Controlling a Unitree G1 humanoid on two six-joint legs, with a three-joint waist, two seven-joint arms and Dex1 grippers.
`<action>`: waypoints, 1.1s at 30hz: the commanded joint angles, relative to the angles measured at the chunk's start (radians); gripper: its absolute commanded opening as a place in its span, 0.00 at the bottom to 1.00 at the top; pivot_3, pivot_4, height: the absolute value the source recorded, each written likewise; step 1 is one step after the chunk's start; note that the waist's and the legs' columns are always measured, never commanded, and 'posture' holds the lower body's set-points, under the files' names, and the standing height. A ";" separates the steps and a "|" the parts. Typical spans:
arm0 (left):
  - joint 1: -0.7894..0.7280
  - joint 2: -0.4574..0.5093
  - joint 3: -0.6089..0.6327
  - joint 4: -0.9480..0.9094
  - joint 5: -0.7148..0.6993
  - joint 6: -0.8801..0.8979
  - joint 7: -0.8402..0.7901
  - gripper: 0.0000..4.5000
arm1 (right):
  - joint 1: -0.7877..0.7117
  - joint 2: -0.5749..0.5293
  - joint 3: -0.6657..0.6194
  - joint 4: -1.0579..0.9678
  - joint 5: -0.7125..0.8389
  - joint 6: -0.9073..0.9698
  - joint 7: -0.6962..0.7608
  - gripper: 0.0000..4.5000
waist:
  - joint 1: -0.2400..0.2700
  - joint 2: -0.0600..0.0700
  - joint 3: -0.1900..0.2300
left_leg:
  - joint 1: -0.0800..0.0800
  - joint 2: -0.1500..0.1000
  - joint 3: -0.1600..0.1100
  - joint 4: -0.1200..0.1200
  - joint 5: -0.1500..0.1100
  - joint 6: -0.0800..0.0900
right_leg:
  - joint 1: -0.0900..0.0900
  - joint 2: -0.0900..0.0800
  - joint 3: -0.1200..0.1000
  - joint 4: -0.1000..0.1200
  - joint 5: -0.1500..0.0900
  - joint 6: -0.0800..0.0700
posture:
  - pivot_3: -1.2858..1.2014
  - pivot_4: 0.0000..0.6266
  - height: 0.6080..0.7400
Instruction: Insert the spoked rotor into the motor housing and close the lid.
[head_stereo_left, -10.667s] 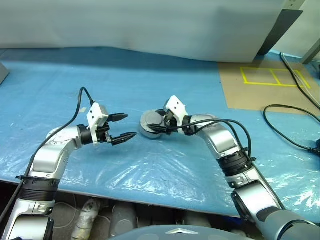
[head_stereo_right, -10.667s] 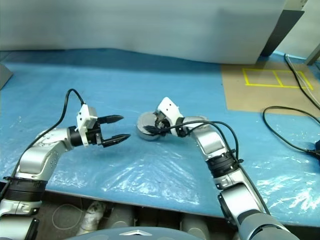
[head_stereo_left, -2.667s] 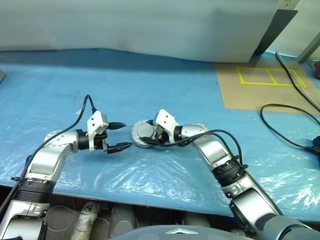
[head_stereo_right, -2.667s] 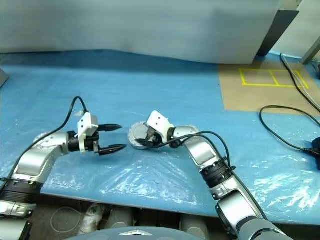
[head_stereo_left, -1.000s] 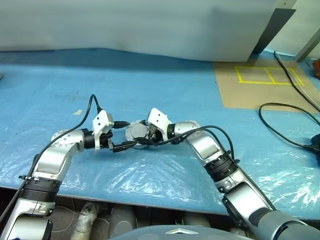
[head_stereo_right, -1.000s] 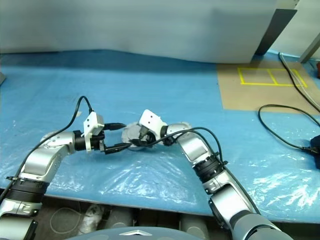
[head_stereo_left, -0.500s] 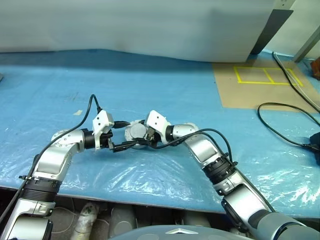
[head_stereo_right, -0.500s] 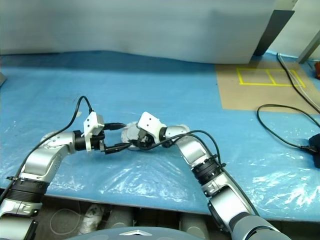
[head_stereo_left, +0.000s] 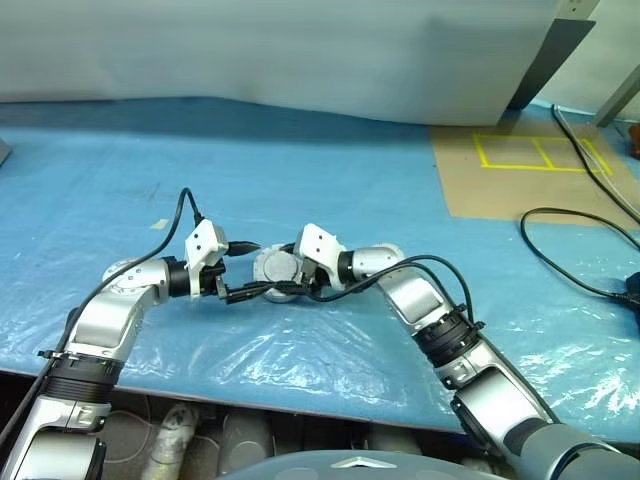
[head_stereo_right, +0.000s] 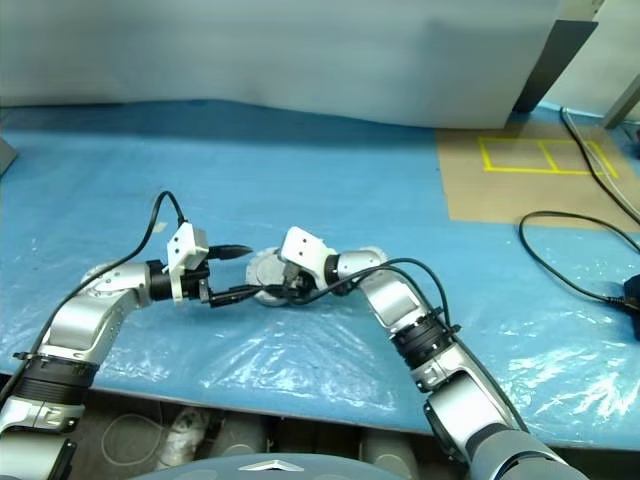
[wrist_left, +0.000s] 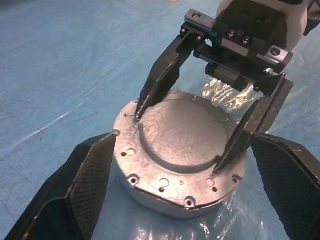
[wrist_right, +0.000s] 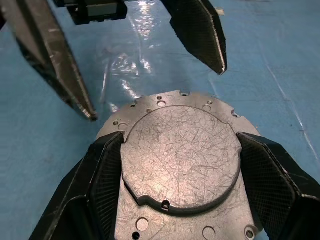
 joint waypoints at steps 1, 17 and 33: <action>-0.008 -0.001 0.008 -0.011 0.003 -0.018 0.006 1.00 | 0.021 -0.006 0.032 0.081 -0.052 0.018 -0.019 0.71 | -0.001 0.000 0.000 | 0.000 0.000 0.000 0.000 0.000 0.000 | 0.000 0.000 0.000 0.000 0.000 -0.001 | 0.52 0.24 1.00; -0.015 -0.015 -0.045 0.082 0.100 -0.097 0.033 0.63 | 0.038 0.007 0.026 0.077 -0.052 0.029 -0.058 0.71 | -0.004 0.001 0.000 | 0.007 0.000 0.000 0.001 0.000 0.000 | 0.004 0.000 0.001 0.000 -0.002 -0.004 | 0.52 0.24 1.00; -0.051 -0.076 -0.112 0.195 0.194 -0.202 0.042 0.41 | 0.075 0.011 0.019 0.008 -0.024 0.087 -0.040 0.71 | 0.023 0.003 -0.002 | 0.014 0.000 0.001 -0.004 0.000 0.001 | 0.009 -0.003 0.004 -0.001 -0.003 -0.003 | 0.52 0.24 1.00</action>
